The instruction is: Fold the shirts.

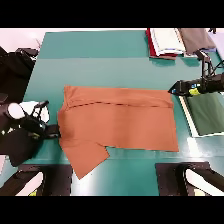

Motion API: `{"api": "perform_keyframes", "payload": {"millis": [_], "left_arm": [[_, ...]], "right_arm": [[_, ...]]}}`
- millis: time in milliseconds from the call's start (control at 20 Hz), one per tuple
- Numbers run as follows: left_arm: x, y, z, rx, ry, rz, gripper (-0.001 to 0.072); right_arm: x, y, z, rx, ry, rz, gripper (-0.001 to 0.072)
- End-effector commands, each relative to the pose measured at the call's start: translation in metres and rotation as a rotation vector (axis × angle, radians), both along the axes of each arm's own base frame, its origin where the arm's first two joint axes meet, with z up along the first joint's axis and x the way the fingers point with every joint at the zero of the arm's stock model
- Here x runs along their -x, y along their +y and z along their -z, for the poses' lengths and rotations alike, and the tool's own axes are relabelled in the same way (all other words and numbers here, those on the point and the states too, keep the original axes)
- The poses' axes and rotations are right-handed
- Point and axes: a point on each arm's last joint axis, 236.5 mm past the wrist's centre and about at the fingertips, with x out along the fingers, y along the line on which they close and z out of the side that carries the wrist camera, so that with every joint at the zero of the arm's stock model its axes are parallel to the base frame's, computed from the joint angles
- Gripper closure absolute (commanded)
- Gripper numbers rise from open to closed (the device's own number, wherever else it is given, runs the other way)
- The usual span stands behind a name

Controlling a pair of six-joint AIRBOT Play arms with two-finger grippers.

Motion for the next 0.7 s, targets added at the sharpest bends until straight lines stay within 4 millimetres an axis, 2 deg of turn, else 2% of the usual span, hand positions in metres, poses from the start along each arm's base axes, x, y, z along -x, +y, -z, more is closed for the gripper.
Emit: {"api": "perform_keyframes", "payload": {"millis": [0, 150, 350, 400, 450, 500, 600, 650], "left_arm": [[0.031, -0.018, 0.025, 0.074, 0.061, -0.064, 0.0228], [0.035, -0.034, 0.031, 0.142, 0.062, -0.089, 0.0228], [0.046, -0.061, 0.032, 0.182, 0.067, 0.003, 0.0230], [0.049, -0.066, 0.030, 0.188, 0.072, 0.029, 0.0329], [0.049, -0.068, 0.027, 0.190, 0.071, 0.043, 0.0631], [0.044, -0.068, 0.023, 0.192, 0.053, 0.054, 0.0686], [0.027, -0.070, 0.010, 0.195, 0.000, 0.068, 0.0687], [0.019, -0.071, 0.002, 0.198, -0.027, 0.070, 0.0687]], "right_arm": [[0.002, 0.004, -0.006, -0.016, -0.023, 0.001, 0.0344], [0.002, 0.005, -0.006, -0.018, -0.022, 0.001, 0.0344], [0.004, 0.005, -0.006, -0.019, -0.016, -0.002, 0.0344], [0.007, 0.005, -0.005, -0.019, -0.005, -0.006, 0.0344], [0.012, 0.003, -0.004, -0.021, 0.013, -0.007, 0.0344], [0.019, -0.002, -0.004, -0.021, 0.034, -0.002, 0.0344], [0.038, -0.017, 0.002, -0.020, 0.091, 0.026, 0.0344], [0.057, -0.029, 0.013, -0.003, 0.144, 0.049, 0.0344]]}}
